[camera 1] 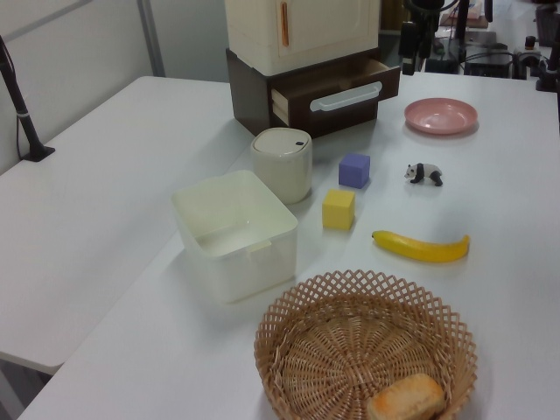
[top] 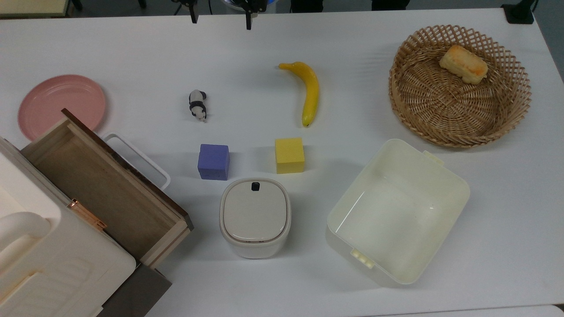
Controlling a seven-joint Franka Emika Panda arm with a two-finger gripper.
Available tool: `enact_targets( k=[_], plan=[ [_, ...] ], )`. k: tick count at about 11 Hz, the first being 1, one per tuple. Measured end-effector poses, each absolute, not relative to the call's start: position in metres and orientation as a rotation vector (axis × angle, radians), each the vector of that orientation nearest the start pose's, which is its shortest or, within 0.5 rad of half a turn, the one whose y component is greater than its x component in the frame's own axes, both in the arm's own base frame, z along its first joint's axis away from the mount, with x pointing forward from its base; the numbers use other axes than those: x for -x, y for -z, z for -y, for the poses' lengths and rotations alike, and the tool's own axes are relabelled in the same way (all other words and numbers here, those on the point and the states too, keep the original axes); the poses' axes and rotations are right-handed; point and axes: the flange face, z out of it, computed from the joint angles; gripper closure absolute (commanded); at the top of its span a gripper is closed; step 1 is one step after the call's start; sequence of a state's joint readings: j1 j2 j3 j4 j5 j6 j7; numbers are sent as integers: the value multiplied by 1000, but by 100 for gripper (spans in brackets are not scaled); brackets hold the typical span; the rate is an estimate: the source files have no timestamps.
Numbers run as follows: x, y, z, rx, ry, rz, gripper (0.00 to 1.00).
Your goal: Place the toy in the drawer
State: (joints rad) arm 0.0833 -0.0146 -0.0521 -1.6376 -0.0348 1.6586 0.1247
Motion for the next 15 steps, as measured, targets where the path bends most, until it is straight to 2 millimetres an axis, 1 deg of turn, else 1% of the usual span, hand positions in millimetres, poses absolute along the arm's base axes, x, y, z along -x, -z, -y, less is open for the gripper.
enact_targets(
  k=[4,11,13,15],
  plan=[
    [-558,-608,-14,3171,58,-101,0],
    [-560,-604,-12,3173,46,-97,0],
    [-560,-604,-4,3172,46,-116,0],
    [-560,-604,12,3172,45,-151,0]
  ],
)
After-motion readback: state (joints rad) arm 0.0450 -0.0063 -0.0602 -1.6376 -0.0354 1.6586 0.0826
